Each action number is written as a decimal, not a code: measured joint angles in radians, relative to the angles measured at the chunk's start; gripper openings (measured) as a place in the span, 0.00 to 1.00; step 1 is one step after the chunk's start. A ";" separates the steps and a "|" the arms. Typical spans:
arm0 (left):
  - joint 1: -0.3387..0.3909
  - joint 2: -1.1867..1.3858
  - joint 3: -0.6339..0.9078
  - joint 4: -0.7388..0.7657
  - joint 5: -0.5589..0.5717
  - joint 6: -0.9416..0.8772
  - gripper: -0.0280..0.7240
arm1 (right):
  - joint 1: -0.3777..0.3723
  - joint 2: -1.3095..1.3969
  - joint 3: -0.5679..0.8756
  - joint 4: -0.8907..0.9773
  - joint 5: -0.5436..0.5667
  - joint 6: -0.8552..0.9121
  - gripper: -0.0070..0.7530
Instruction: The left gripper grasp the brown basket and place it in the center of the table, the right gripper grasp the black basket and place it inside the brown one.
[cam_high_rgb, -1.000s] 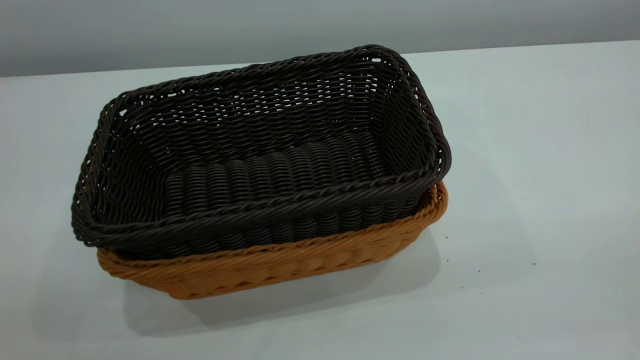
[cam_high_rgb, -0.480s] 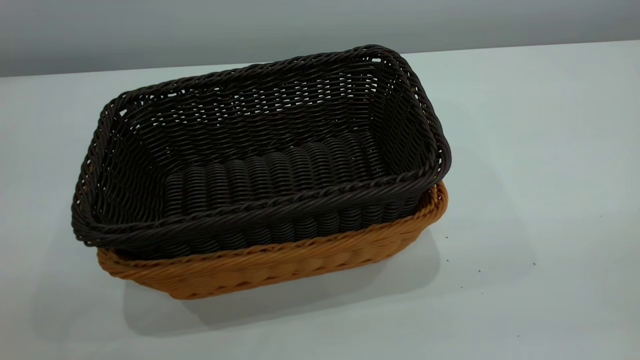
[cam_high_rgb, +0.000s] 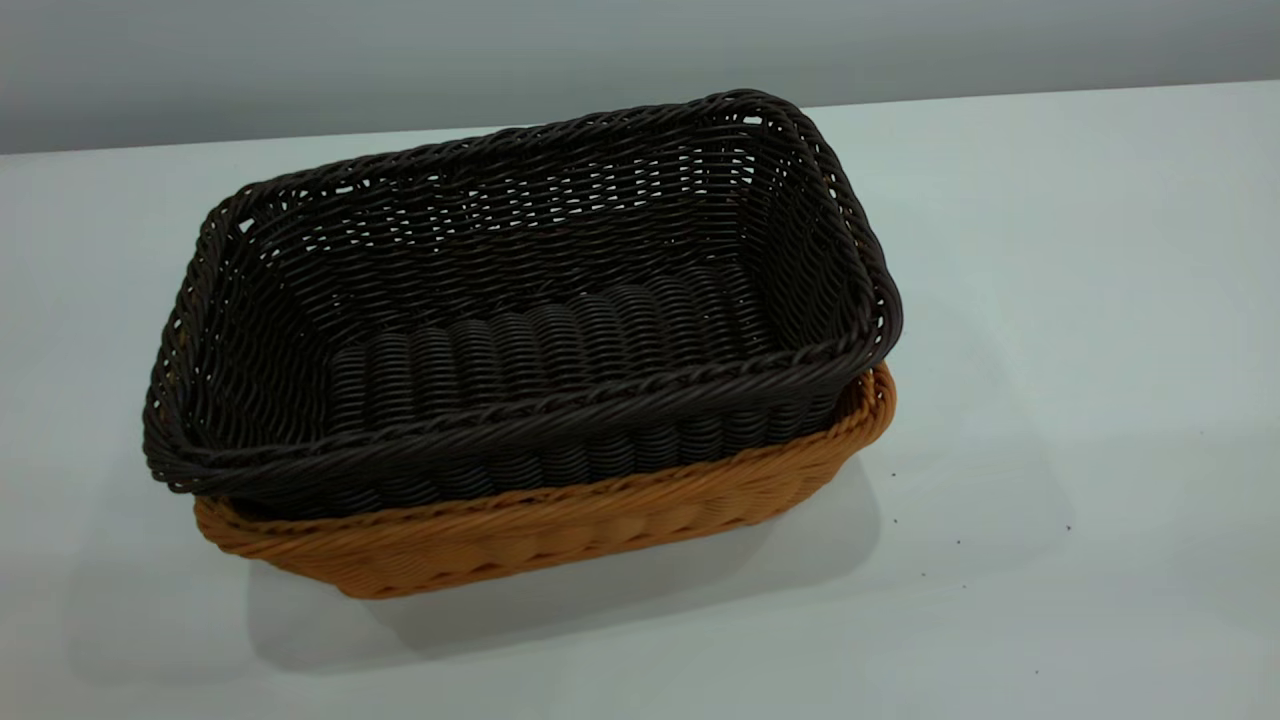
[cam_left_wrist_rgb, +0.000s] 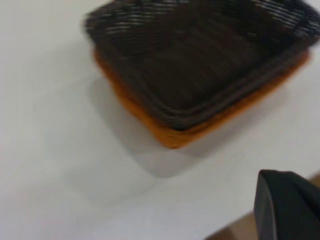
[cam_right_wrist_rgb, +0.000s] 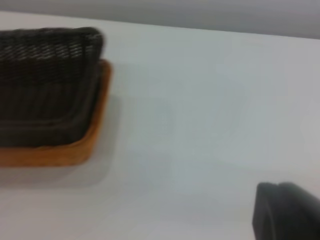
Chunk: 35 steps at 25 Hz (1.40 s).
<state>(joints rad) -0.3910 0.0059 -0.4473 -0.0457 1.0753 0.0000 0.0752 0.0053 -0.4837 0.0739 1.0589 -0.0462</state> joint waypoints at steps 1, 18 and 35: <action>0.049 0.000 0.000 0.000 0.000 0.000 0.04 | -0.036 0.000 0.000 0.000 0.000 0.000 0.01; 0.419 -0.006 -0.001 0.000 0.000 0.000 0.04 | -0.258 -0.005 -0.004 0.004 0.005 -0.001 0.01; 0.418 -0.006 -0.001 -0.001 -0.001 0.000 0.04 | -0.286 -0.005 -0.003 0.002 0.004 0.000 0.01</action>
<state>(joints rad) 0.0267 0.0000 -0.4482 -0.0466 1.0743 0.0000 -0.2108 0.0000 -0.4871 0.0759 1.0626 -0.0463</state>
